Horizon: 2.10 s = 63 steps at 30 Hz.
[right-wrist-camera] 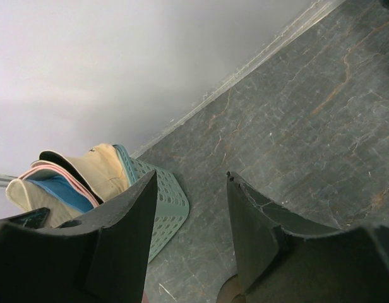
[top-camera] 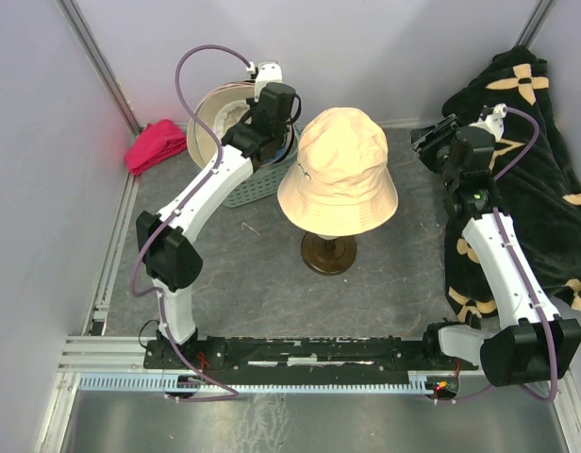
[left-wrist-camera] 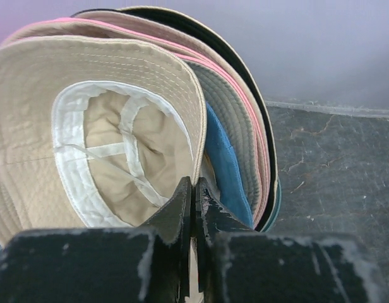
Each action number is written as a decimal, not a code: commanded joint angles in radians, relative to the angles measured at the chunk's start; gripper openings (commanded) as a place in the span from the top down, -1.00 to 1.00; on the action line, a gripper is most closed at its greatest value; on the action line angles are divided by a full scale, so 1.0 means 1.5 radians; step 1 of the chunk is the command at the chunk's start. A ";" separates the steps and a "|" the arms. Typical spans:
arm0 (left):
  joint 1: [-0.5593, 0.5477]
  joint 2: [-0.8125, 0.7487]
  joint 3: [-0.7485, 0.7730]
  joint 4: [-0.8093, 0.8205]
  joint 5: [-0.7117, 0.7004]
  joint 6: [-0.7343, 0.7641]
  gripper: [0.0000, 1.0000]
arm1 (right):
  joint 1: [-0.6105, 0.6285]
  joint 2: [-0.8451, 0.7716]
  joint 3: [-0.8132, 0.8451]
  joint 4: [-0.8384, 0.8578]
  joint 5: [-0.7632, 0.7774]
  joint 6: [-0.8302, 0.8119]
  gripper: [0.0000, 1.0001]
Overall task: Stack the hats
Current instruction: Pick up the hat from the bin.
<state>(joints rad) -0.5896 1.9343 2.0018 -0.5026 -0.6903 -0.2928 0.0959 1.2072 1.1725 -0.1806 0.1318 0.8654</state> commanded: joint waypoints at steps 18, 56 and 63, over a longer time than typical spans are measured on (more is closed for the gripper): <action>0.034 -0.138 0.021 0.095 -0.026 -0.008 0.95 | -0.002 -0.026 0.030 0.031 -0.005 -0.015 -0.12; 0.044 -0.151 0.114 0.256 -0.060 -0.005 0.94 | 0.032 -0.022 0.223 0.033 -0.150 -0.119 -0.13; 0.041 -0.122 0.195 0.264 -0.042 -0.010 0.94 | 0.073 0.001 0.319 0.027 -0.209 -0.115 -0.13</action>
<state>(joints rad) -0.5278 1.7428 2.2150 -0.1993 -0.7605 -0.2943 0.1730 1.1931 1.5566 -0.1741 -0.1062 0.7082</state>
